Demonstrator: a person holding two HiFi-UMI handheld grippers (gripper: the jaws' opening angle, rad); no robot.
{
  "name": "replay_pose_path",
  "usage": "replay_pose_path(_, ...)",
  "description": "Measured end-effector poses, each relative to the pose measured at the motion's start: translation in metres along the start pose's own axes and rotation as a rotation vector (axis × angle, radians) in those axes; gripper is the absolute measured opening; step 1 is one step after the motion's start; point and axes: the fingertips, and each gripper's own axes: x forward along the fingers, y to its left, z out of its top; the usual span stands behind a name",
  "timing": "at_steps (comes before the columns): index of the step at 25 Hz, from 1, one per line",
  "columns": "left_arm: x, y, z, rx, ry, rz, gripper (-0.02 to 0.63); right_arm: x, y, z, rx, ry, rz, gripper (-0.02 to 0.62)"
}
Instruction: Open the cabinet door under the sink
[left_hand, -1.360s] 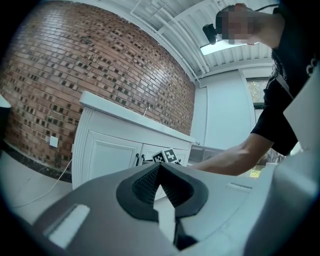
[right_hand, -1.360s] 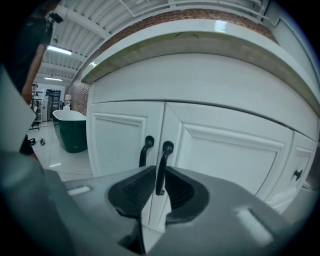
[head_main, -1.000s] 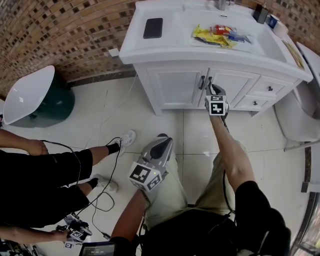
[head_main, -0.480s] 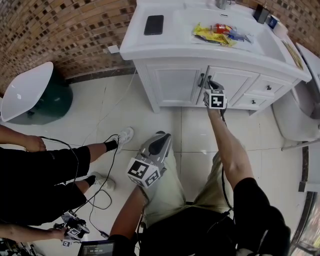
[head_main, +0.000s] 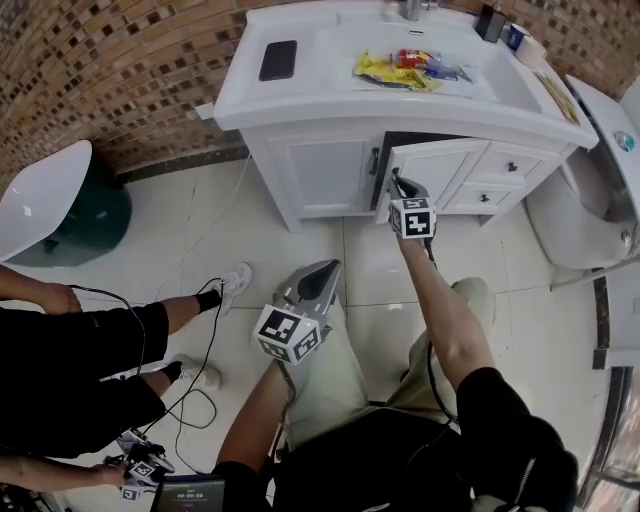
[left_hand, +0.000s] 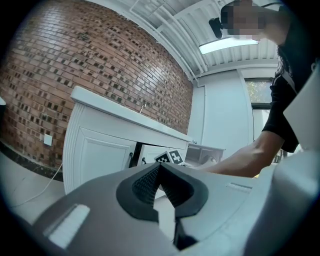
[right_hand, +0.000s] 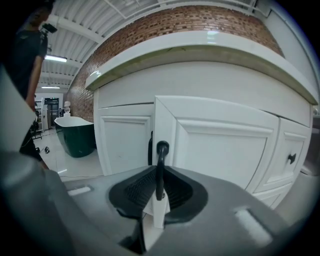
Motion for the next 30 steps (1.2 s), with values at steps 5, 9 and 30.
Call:
replay_pose_path(5,0.023,-0.014,-0.007,0.011,0.029,-0.029,0.015,-0.033,0.000,-0.015,-0.014,-0.011,0.032,0.034)
replay_pose_path(9,0.044,-0.031,-0.016,0.022,0.059,-0.052,0.015,-0.059,-0.002,-0.029,-0.039,-0.016,0.073,0.034)
replay_pose_path(30,0.115,-0.086,-0.053,0.065,0.183,-0.134,0.015,-0.199,-0.107,-0.101,0.004,-0.008,0.003,0.020)
